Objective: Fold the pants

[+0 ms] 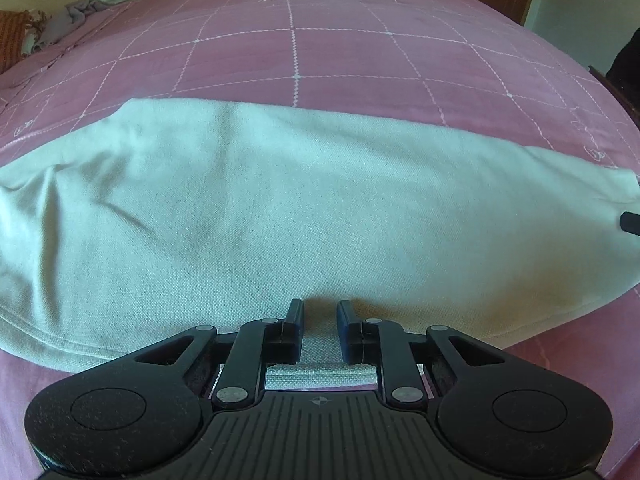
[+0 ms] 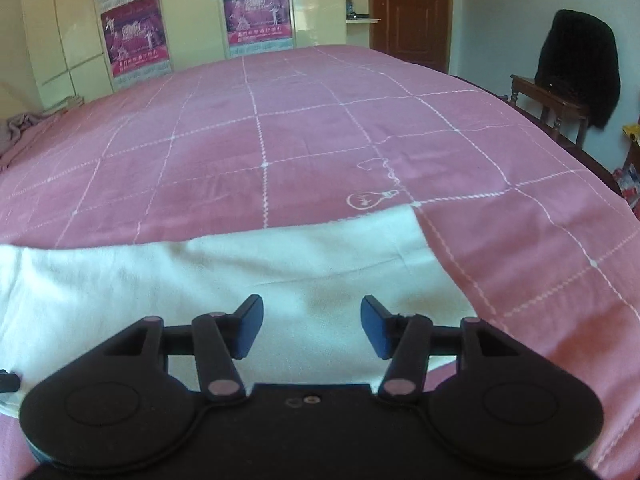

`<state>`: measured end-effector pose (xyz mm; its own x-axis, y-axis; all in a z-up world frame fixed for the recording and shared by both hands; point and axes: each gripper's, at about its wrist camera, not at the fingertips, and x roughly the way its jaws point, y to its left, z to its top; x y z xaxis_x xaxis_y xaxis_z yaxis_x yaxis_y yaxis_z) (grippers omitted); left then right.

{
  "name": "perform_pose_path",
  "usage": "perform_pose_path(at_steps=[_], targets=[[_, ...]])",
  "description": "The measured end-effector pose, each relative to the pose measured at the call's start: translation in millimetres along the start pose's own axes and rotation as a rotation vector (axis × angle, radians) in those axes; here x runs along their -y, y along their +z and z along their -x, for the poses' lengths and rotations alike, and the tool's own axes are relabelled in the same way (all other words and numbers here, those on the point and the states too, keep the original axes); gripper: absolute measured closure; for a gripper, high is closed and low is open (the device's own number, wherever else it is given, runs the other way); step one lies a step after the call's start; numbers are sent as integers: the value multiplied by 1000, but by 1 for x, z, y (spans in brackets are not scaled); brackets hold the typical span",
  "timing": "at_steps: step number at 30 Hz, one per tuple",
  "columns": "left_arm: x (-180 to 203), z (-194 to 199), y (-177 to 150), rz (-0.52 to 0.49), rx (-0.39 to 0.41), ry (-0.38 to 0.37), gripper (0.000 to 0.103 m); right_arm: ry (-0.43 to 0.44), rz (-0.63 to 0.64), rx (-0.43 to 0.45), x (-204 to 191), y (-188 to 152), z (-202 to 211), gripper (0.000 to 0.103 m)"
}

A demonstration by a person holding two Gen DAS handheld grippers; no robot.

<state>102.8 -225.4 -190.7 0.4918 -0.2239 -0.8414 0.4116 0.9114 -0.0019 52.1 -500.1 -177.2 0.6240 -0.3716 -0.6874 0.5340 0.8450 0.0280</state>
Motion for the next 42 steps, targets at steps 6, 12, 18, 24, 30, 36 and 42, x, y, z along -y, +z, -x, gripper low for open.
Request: perform_pose_path(at_steps=[6, 12, 18, 24, 30, 36, 42], targets=[[-2, 1, -2, 4, 7, -13, 84, -52, 62, -34, 24, -25, -17, 48], [1, 8, 6, 22, -3, 11, 84, -50, 29, -13, 26, -18, -4, 49], [27, 4, 28, 25, 3, -20, 84, 3, 52, 25, 0, 14, -11, 47], [49, -20, 33, -9, -12, 21, 81, -11, 133, 5, -26, 25, -34, 37], [53, -21, 30, -55, 8, 46, 78, -73, 228, -34, -26, -2, -57, 32], [52, -21, 29, -55, 12, 38, 78, -85, 212, -41, -28, -5, -53, 29], [50, -19, 29, -66, 6, 35, 74, -111, 197, -54, -30, -16, -39, 16]])
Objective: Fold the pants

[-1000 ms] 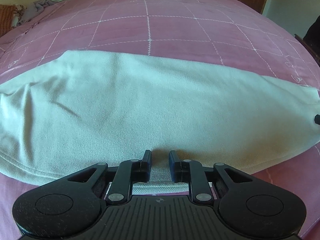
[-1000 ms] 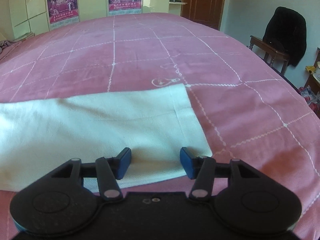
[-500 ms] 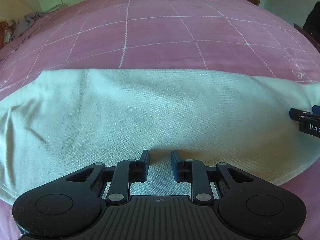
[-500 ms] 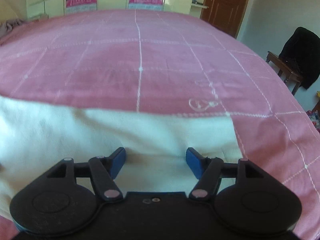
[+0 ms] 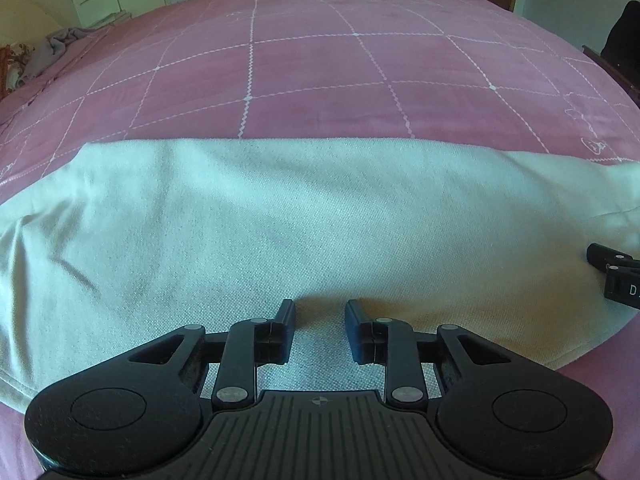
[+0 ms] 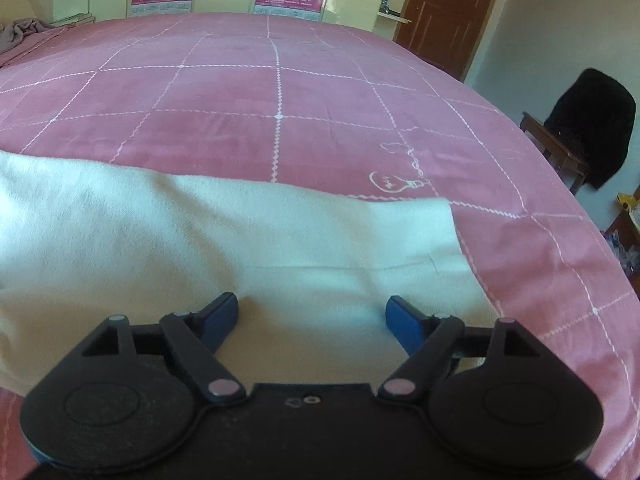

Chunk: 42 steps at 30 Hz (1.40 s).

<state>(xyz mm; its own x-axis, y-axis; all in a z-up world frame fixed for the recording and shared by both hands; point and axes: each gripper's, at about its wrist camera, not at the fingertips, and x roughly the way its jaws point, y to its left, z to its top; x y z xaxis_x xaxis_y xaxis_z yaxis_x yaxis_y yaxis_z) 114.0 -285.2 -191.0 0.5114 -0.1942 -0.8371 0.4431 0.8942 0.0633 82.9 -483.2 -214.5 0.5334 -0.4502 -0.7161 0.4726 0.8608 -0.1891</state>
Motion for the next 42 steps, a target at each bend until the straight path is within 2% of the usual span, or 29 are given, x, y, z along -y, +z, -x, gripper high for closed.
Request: perform_pose_path(at_steps=[1, 2, 4, 7, 10, 14, 18, 20, 22, 24, 27, 30, 35, 38, 41, 42], targets=[[-1, 0, 0, -1, -1, -1, 71, 2, -29, -25, 2, 1, 0, 3], [-2, 0, 0, -5, -1, 0, 70, -10, -60, -59, 5, 1, -2, 0], [-4, 1, -1, -10, 2, 7, 59, -8, -127, -92, 8, -1, 2, 0], [-13, 1, -4, 14, -1, 11, 45, 6, -79, -106, 5, -3, 7, 0], [-19, 2, -7, 25, 2, 1, 42, 33, -74, -80, 7, -8, 19, 0], [-23, 5, -11, 36, 8, -5, 41, 81, -143, -70, 18, -19, 34, 1], [-34, 16, -20, 68, 19, -13, 41, 138, -239, -43, 32, -25, 56, 29], [-44, 24, -28, 86, 34, -15, 41, 133, -238, -15, 34, -28, 69, 34], [-52, 30, -37, 93, 48, 4, 41, 132, -220, 18, 30, -31, 80, 50], [-61, 33, -45, 90, 52, 15, 41, 175, -228, 22, 27, -32, 84, 59], [-70, 30, -52, 82, 38, 20, 41, 232, -301, -26, 29, -35, 76, 59], [-75, 28, -53, 101, 31, 12, 41, 246, -411, -75, 42, -41, 63, 60], [-72, 26, -51, 103, 29, 22, 41, 288, -647, -89, 85, -43, 45, 58], [-72, 25, -49, 114, 27, 21, 41, 272, -751, -85, 104, -42, 29, 59], [-73, 23, -45, 130, 24, 28, 41, 248, -769, -92, 109, -38, 11, 72], [-74, 22, -42, 137, 21, 31, 41, 237, -781, -91, 110, -37, 8, 81]])
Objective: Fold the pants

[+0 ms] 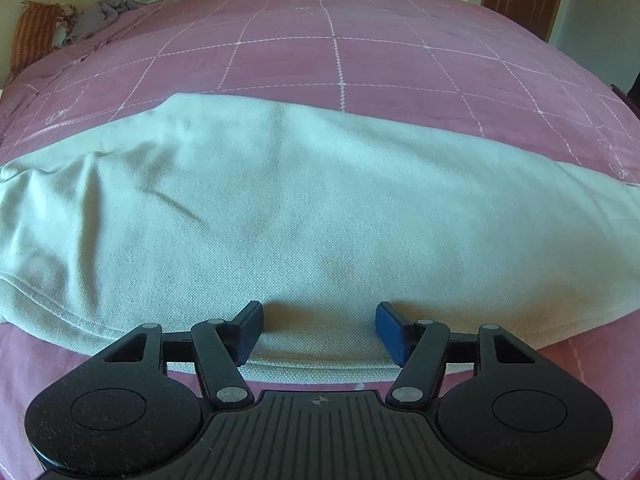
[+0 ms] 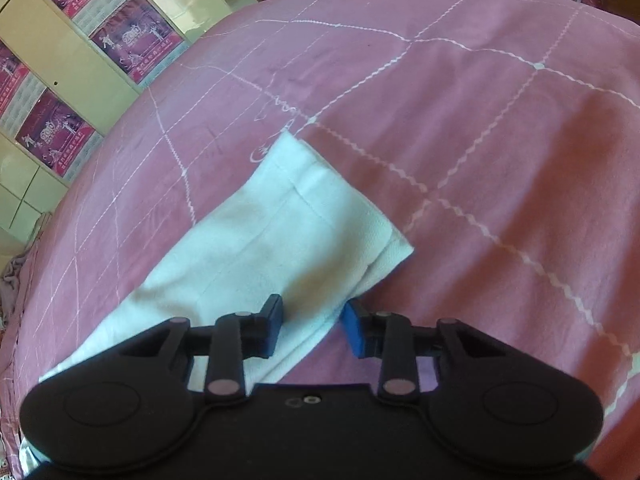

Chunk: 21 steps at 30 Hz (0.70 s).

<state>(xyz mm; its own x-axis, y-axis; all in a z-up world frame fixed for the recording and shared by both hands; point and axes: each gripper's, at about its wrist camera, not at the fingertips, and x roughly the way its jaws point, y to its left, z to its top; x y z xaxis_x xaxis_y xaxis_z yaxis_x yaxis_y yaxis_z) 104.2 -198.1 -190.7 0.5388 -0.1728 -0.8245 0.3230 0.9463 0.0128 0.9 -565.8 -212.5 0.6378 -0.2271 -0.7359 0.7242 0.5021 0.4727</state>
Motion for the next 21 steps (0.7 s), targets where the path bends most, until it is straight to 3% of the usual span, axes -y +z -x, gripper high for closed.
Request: perform_pose_path(at_steps=[1, 3, 5, 8, 9, 10, 13, 15, 18, 19, 21], targets=[[0, 0, 3, 9, -2, 4, 41, -3, -11, 9, 0, 2, 1, 95], [0, 2, 12, 26, 3, 4, 41, 10, 38, 62, -12, 6, 15, 95], [3, 6, 22, 26, 25, -2, 41, 46, 165, 162, -40, 9, 45, 96], [13, 10, 38, 26, 41, -28, 41, 164, 292, 292, -75, 12, 92, 96], [18, 7, 41, 22, 30, -37, 41, 143, 328, 305, -78, 11, 94, 96], [23, 4, 41, 14, 19, -43, 41, 80, 338, 278, -71, 11, 83, 96], [40, -5, 39, -3, -24, -68, 41, -40, 196, 98, -24, 15, 35, 96], [50, -5, 40, -5, -35, -90, 41, -91, 209, 50, -14, 5, 18, 92], [68, -5, 42, -13, -41, -126, 41, -110, 202, 59, -14, 2, 17, 73], [74, -5, 43, -14, -45, -141, 41, -83, 170, 46, -11, 3, 17, 63], [86, -6, 41, -24, -55, -159, 41, -49, 128, 33, -6, 2, 16, 56]])
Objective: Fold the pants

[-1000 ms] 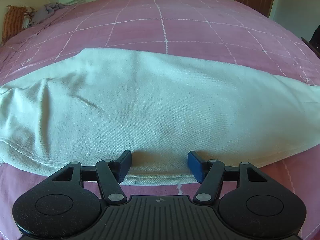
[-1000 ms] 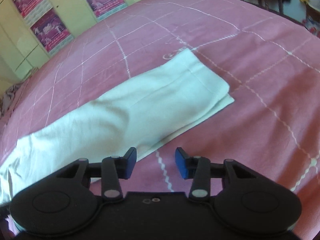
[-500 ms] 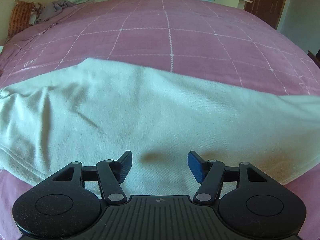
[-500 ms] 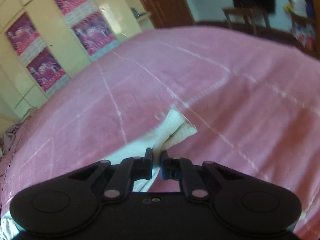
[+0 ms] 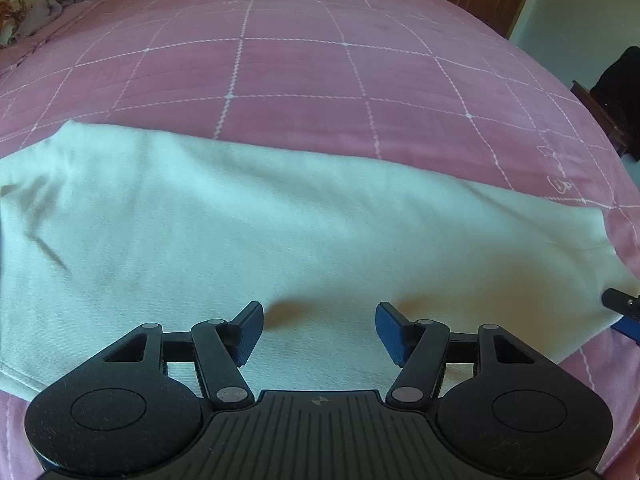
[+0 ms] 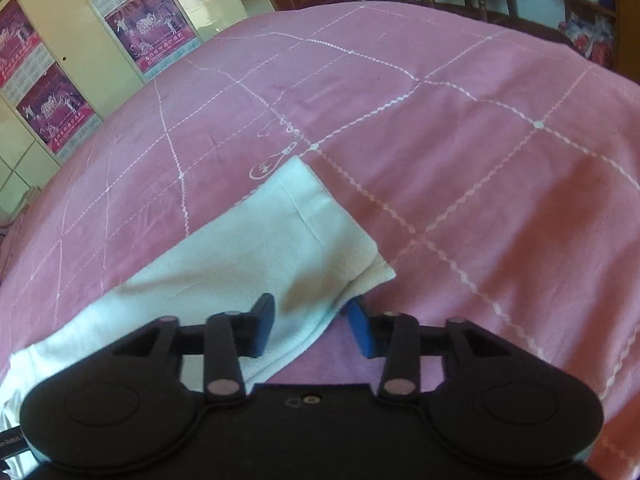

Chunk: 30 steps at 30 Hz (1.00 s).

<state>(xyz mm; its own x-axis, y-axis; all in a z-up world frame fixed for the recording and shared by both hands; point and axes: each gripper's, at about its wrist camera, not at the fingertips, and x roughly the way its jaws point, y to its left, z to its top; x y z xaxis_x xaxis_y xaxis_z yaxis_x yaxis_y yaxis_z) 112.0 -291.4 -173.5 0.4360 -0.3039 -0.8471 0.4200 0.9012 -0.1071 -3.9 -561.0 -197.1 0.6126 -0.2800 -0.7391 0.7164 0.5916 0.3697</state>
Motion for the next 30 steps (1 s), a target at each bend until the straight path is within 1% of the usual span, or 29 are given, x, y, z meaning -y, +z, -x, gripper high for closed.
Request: perform_pose_path(at_steps=[1, 2, 3, 4, 5, 6, 9, 12, 14, 16, 18, 20, 22, 25, 27, 30], targets=[[5, -4, -2, -18, -15, 3, 41, 2, 2, -4, 0, 0, -2, 56], [10, -8, -6, -46, -25, 22, 41, 4, 6, -7, 1, -1, -3, 57], [16, -11, -10, -85, -17, 44, 41, 5, 1, -3, 2, -2, -3, 62], [21, -13, -15, -122, -6, 62, 41, 8, -11, 1, 4, -2, -2, 71], [24, -14, -18, -143, 4, 74, 41, 17, -24, 0, 6, -2, -2, 78], [25, -15, -20, -146, 11, 80, 41, 21, -36, 0, 6, -2, -1, 84], [24, -16, -18, -116, 1, 80, 39, 9, -27, 7, 4, -2, -1, 89], [26, -19, -20, -150, 16, 100, 37, 2, -9, 16, -2, -2, 2, 94], [27, -19, -21, -151, 27, 105, 37, -11, 40, 45, -13, -1, 6, 95], [25, -19, -19, -141, 17, 95, 37, -22, 69, 44, -21, 0, 7, 95], [20, -17, -14, -137, -1, 72, 36, 14, 66, 70, -30, 4, 17, 95], [12, -10, -9, -122, -1, 71, 37, 51, 103, 92, -47, 6, 27, 95], [-4, 0, -6, -75, 26, 80, 37, 94, 151, 107, -70, 6, 37, 95], [-33, 7, -1, -39, 34, 97, 37, 161, 240, 109, -113, -2, 45, 95], [-57, 10, 0, -14, 34, 124, 37, 205, 290, 94, -141, -12, 46, 95], [-94, 13, -2, 43, 30, 159, 37, 283, 352, 48, -181, -36, 46, 95]])
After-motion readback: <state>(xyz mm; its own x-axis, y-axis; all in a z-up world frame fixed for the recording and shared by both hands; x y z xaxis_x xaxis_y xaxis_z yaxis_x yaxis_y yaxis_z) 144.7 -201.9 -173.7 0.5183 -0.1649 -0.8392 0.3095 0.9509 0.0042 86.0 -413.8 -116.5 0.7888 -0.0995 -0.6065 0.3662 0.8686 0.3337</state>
